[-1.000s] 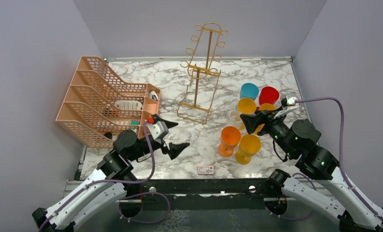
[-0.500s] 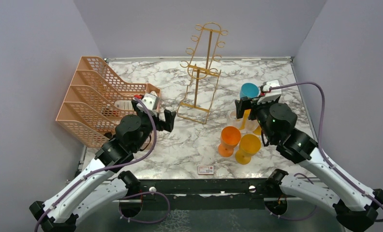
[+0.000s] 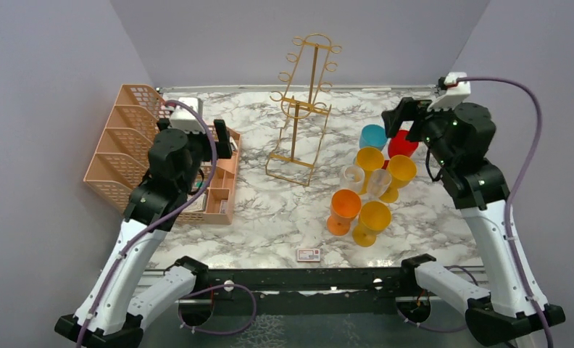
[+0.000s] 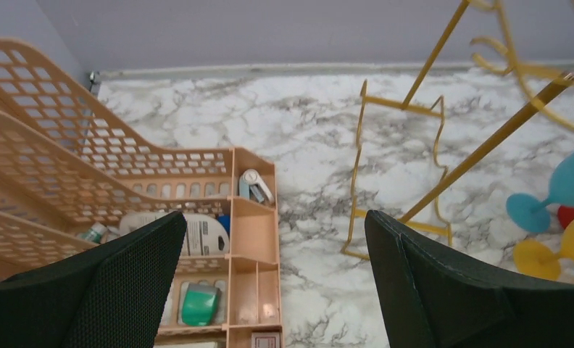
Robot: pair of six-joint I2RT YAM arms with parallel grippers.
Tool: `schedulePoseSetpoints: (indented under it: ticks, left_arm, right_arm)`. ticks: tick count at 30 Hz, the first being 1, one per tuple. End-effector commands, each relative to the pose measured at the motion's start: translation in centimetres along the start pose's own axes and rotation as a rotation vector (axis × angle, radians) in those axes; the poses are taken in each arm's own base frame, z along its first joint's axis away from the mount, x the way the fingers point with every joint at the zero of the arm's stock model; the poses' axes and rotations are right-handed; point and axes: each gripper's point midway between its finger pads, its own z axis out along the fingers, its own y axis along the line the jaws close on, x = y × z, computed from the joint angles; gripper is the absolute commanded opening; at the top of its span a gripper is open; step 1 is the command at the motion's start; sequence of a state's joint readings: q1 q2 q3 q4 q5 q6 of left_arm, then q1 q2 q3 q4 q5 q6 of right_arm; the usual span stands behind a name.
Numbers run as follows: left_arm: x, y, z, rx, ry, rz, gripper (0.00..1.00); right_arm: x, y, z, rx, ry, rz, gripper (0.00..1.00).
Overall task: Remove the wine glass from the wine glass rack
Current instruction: Reset both arms
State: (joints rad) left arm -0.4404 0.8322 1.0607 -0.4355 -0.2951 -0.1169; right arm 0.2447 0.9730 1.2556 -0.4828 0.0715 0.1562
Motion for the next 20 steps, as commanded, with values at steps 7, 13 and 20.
schedulePoseSetpoints:
  ticks: [7, 13, 20]
  left_arm:
    - [-11.2, -1.0, -5.5, 0.121, -0.215, -0.056, 0.99]
    - [-8.4, -1.7, -4.6, 0.147, -0.151, -0.073, 0.99]
    - [-7.2, -1.8, -4.5, 0.16, -0.13, -0.074, 0.99]
  right_arm:
    - [-8.8, 2.1, -9.1, -0.137, -0.252, -0.14, 1.0]
    - [-5.1, 2.3, -7.2, -0.149, -0.129, -0.062, 1.0]
    - [-4.0, 2.1, -5.9, -0.125, -0.075, -0.012, 1.0]
